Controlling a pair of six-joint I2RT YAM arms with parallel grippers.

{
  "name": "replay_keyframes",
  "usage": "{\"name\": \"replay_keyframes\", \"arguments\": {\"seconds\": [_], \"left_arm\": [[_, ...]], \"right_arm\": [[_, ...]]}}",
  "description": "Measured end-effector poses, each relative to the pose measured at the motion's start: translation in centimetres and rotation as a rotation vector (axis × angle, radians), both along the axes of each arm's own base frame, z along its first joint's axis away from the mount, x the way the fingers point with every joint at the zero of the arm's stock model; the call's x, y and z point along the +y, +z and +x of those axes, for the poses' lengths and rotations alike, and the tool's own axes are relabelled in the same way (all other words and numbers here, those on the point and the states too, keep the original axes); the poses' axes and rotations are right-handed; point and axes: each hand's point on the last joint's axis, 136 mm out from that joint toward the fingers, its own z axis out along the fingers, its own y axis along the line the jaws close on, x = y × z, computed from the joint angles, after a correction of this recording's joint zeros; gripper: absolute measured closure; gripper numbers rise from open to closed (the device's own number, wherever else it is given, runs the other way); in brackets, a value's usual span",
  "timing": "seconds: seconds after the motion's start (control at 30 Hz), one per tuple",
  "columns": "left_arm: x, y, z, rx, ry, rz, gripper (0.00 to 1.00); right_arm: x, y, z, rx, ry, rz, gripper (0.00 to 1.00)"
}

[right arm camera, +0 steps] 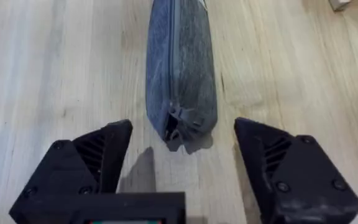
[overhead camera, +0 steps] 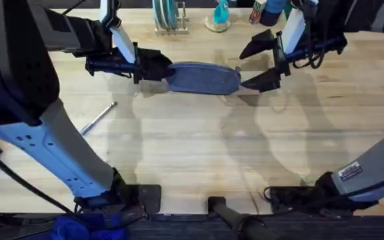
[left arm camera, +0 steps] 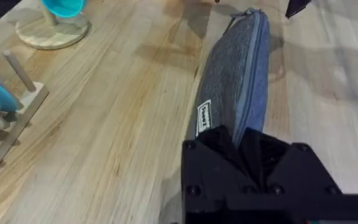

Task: Unzip the bag, pick up the pens from the table one at a time and place them inside, then zip the bag closed.

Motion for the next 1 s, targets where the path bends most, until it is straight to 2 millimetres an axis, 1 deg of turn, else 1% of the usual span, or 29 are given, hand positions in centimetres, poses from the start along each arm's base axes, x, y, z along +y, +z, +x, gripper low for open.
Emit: {"name": "replay_keyframes", "arguments": {"seconds": [0.33,0.47,0.73,1.0], "left_arm": [[0.0,-0.01,0.0,0.0,0.0,0.0,0.961],[0.0,-0.02,0.0,0.0,0.0,0.0,0.961],[0.0,-0.02,0.0,0.0,0.0,0.0,0.961],[0.0,-0.01,0.0,0.0,0.0,0.0,0.961]], "right_arm": [[0.61,-0.05,-0.24,0.002,0.017,0.0,0.005],[0.81,-0.4,-0.21,0.006,0.022,0.0,0.005],[0.58,-0.97,-0.48,0.028,0.022,-0.025,0.005],[0.65,-0.98,-0.3,0.016,0.024,-0.026,0.005]]}}
